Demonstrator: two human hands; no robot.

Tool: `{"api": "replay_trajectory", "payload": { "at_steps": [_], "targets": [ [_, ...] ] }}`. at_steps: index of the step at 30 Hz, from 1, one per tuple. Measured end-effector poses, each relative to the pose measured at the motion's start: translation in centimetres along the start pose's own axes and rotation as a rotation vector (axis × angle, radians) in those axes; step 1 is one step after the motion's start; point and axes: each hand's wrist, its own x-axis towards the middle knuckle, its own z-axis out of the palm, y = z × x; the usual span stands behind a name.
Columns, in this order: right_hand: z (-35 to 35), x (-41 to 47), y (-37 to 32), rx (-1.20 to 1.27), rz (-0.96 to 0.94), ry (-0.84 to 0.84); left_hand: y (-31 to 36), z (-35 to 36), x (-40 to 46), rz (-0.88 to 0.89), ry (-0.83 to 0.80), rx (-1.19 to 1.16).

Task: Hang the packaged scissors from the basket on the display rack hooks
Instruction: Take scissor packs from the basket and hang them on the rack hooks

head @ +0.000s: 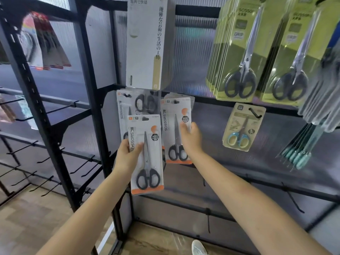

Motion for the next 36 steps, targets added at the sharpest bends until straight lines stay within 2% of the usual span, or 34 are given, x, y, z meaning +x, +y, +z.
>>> {"api": "replay_trajectory", "payload": {
  "at_steps": [8, 19, 30, 36],
  "targets": [
    [-0.2, -0.4, -0.1, 0.040, -0.017, 0.105, -0.5, 0.0, -0.1, -0.013, -0.026, -0.011],
    [-0.3, -0.3, -0.7, -0.047, -0.048, 0.174, -1.1, 0.0, 0.0, -0.008, -0.039, -0.003],
    [-0.1, 2.1, 0.4, -0.011, 0.093, 0.154, -1.6, 0.1, 0.1, -0.018, -0.047, -0.005],
    [0.3, 4.0, 0.9, -0.235, 0.075, 0.077, -1.8, 0.4, 0.1, -0.029, -0.056, -0.013]
  ]
}}
